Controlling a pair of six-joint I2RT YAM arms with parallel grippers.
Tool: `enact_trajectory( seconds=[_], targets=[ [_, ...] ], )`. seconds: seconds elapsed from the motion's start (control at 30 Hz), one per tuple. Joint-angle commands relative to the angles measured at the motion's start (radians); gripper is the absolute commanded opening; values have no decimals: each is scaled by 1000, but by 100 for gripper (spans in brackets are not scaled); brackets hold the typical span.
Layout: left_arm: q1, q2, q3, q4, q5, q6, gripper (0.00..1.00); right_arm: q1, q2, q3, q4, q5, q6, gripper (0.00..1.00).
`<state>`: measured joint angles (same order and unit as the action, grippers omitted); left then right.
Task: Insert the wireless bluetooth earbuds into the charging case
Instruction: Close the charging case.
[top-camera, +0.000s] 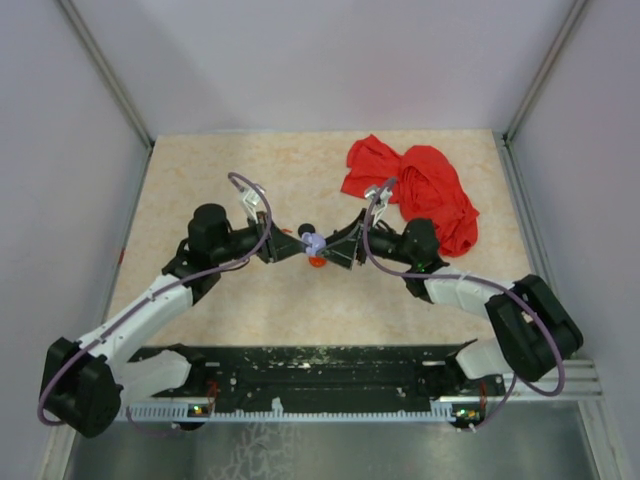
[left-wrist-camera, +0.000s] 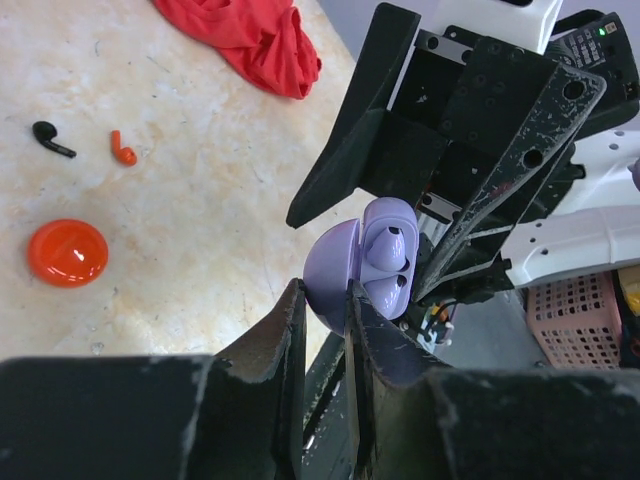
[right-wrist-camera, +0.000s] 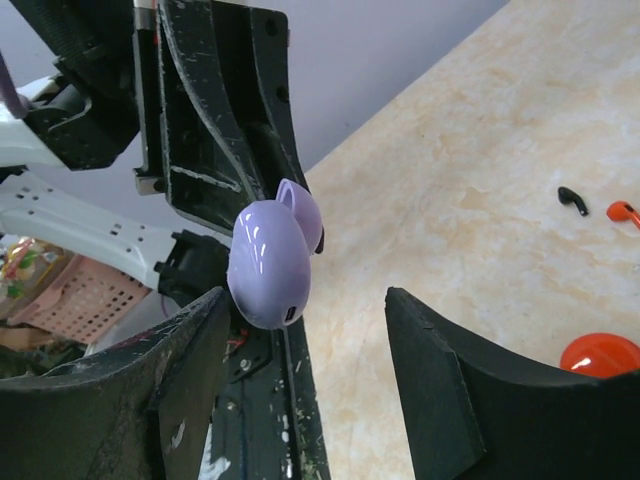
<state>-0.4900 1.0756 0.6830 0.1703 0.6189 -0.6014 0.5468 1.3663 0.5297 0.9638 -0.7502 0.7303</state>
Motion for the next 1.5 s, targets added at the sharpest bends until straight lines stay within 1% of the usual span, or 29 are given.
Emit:
enact_trajectory(
  seconds=[0.0,0.17,0.33,0.57,0.77,0.93,1.07,1.17,1.33,1.47],
  targets=[
    [5,-7,-15,76,72,-17,1,-2,8,3,164,-50,65,63],
    [5,21,-13,109,102,-32,0,-2,21,1,236,-72,108,59],
    [5,34,-4,111,102,-26,0,-2,29,2,249,-82,117,52],
    [5,37,5,78,88,-9,0,-2,49,8,266,-89,133,35],
    [3,36,9,52,29,10,2,-2,55,11,261,-101,137,18],
    [-7,22,26,-10,-38,48,5,-1,70,46,171,-116,115,1],
    [-9,-27,28,-58,-85,67,8,0,65,53,147,-106,112,0],
    [-10,-52,33,-78,-77,65,11,1,47,59,98,-85,83,0],
    [-10,-83,20,-38,-42,20,15,2,27,75,9,-72,30,0],
    [-10,-89,21,-12,-11,-6,17,4,29,74,3,-69,24,0]
  ],
)
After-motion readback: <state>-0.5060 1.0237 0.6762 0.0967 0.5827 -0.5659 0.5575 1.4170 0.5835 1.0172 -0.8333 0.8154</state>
